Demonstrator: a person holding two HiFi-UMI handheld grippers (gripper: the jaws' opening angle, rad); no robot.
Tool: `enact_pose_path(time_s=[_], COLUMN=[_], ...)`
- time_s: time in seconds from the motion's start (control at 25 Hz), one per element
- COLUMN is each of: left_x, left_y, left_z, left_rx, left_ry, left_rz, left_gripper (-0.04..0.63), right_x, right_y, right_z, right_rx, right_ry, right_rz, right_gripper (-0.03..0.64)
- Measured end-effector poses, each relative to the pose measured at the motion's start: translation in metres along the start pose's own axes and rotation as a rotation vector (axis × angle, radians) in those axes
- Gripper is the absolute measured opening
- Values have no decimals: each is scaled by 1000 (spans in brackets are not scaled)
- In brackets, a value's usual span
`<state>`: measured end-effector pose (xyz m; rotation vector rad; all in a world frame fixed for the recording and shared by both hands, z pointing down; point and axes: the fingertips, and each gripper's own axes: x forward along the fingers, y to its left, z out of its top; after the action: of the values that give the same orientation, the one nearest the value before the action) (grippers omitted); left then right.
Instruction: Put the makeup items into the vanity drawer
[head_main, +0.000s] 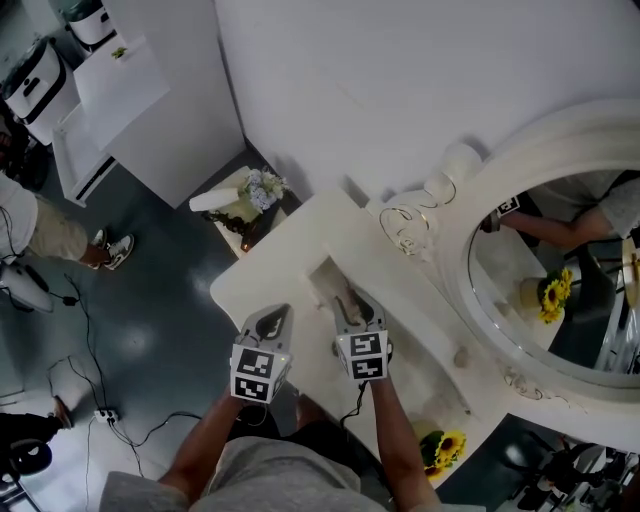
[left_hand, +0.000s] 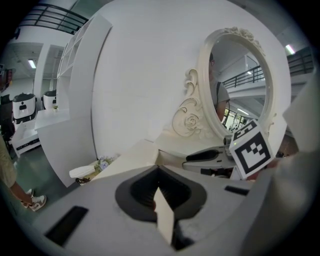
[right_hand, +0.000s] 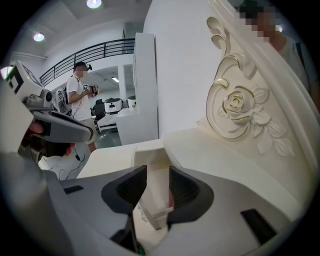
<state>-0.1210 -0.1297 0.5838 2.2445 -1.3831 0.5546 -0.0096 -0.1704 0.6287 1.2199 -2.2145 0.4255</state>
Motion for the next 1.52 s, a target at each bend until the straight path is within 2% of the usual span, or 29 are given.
enact_pose_path(time_s=[0.32, 0.56, 0.72, 1.08, 1.36, 1.52], left_x=[-5, -2, -2, -13, -30, -39], left_y=[-15, -58, -101, -201, -255, -274], left_z=[34, 70, 94, 116, 105, 93], left_rx=[55, 142, 216, 369, 457, 484], left_ry=[-43, -82, -119, -174, -163, -146], left_rz=[-58, -178, -295, -567, -743, -813], left_gripper=[0, 0, 0, 0, 0, 0], right_x=[-39, -96, -147, -262, -327, -345], right_y=[-6, -31, -51, -76, -67, -54], right_z=[35, 53, 55, 19, -23, -44], right_rx=[17, 72, 132, 286, 383, 427], right_ry=[-82, -170, -232, -335, -358, -348], right_rz=[-74, -211, -342, -658, -897, -976], right_gripper=[140, 140, 140, 119, 50, 30])
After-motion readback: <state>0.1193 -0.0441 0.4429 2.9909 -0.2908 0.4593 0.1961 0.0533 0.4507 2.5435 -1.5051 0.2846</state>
